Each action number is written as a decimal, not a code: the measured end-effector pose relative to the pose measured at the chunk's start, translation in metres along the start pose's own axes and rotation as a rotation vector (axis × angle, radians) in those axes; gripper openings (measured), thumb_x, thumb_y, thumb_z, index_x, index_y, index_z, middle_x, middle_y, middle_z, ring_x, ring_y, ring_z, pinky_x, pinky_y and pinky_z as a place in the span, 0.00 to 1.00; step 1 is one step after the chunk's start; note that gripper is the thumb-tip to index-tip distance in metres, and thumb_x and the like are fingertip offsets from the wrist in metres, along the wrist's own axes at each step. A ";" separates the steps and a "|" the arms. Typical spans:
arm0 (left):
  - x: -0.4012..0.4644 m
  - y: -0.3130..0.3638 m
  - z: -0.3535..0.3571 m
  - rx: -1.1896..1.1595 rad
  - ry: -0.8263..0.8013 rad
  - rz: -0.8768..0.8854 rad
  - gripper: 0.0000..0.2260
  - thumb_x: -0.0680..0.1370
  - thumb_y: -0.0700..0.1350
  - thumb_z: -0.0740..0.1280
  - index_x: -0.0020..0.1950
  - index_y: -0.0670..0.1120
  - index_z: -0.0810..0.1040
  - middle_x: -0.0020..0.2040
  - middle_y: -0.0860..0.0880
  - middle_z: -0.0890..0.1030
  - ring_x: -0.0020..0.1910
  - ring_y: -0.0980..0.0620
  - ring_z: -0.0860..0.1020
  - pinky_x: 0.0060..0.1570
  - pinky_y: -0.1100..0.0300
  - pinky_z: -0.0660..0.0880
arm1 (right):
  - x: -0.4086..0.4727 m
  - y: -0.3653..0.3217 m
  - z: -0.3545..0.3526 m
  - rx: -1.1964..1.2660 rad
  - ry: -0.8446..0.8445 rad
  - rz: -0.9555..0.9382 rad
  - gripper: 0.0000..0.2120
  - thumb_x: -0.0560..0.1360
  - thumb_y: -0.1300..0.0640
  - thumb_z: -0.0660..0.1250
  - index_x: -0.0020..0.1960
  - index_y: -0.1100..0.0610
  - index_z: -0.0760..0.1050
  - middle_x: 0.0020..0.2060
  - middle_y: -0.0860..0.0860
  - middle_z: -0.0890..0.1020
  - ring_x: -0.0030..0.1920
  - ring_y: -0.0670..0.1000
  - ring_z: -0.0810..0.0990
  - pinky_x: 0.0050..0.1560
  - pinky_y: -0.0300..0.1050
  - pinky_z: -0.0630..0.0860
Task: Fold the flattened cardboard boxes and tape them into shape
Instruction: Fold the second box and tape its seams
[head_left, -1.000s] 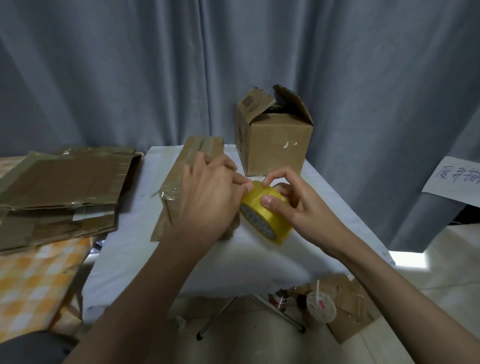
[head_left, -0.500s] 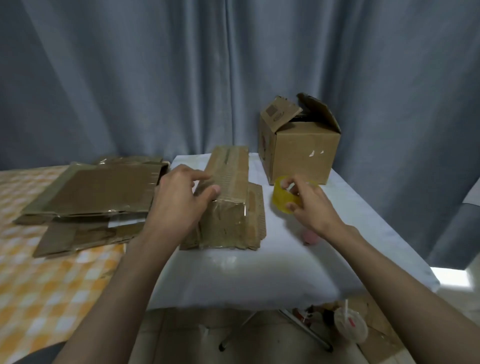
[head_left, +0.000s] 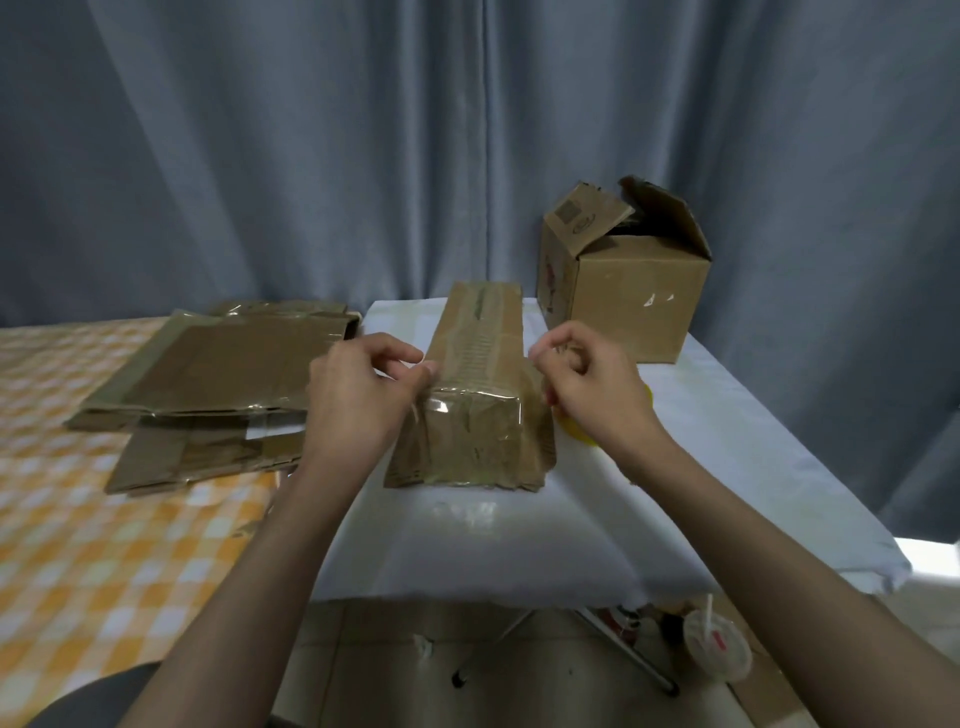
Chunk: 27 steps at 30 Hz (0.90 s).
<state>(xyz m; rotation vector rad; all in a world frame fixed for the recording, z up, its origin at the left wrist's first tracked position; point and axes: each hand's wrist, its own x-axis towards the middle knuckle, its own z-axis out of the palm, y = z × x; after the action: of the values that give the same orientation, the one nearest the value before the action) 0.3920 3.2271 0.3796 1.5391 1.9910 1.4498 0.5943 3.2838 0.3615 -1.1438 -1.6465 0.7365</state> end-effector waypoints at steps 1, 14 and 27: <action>0.000 0.000 0.001 -0.037 -0.009 -0.024 0.03 0.71 0.47 0.76 0.40 0.53 0.84 0.33 0.54 0.82 0.39 0.52 0.82 0.49 0.56 0.79 | -0.005 -0.004 0.003 0.042 -0.040 0.021 0.05 0.79 0.53 0.67 0.47 0.54 0.77 0.26 0.52 0.78 0.29 0.53 0.78 0.35 0.46 0.77; -0.011 -0.006 0.011 -0.550 -0.135 -0.308 0.06 0.75 0.38 0.74 0.49 0.37 0.80 0.38 0.44 0.79 0.36 0.56 0.79 0.47 0.56 0.82 | -0.016 -0.004 -0.012 0.178 -0.164 0.180 0.09 0.80 0.53 0.67 0.55 0.59 0.75 0.35 0.56 0.77 0.32 0.48 0.78 0.35 0.42 0.75; -0.012 -0.019 0.023 -0.200 -0.086 0.018 0.10 0.69 0.42 0.79 0.41 0.45 0.78 0.31 0.46 0.81 0.36 0.51 0.81 0.42 0.61 0.77 | -0.018 0.006 -0.010 0.170 -0.141 0.134 0.10 0.73 0.66 0.74 0.52 0.59 0.77 0.29 0.52 0.81 0.32 0.50 0.80 0.44 0.49 0.81</action>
<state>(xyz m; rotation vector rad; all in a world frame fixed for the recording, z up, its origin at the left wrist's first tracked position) 0.4013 3.2311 0.3486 1.5095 1.7307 1.5117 0.6079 3.2689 0.3530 -1.1084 -1.5985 1.0436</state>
